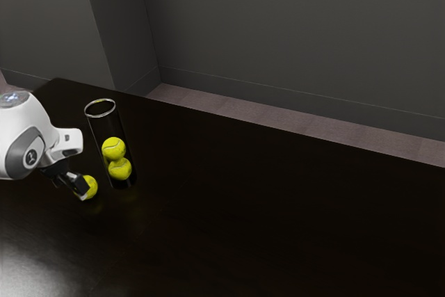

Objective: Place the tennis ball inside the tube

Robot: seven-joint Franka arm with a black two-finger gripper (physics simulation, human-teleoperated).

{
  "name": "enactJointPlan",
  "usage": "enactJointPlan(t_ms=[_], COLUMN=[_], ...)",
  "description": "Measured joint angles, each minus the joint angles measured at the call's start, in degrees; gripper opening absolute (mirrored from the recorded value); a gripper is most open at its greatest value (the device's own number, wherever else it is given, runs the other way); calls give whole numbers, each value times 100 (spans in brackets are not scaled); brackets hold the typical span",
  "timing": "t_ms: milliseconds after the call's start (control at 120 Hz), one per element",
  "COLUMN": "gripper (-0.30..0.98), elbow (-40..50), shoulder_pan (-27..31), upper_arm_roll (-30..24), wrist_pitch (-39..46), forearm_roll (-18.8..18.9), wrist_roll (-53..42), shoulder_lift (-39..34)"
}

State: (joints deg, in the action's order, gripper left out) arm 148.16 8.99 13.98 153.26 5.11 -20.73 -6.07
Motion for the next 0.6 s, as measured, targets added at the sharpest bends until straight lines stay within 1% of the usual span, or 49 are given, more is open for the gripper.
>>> enactJointPlan(t_ms=[75, 183, 433, 600], gripper=[69, 69, 69, 69], elbow=[10, 11, -116, -202], shoulder_pan=[40, 58, 113, 69], upper_arm_roll=[127, 167, 158, 93], wrist_pitch=[279, 642, 1296, 1482], forearm_roll=[10, -34, -630, -823], wrist_roll=[-296, -688, -1360, -1673], shoulder_lift=[135, 312, 858, 996])
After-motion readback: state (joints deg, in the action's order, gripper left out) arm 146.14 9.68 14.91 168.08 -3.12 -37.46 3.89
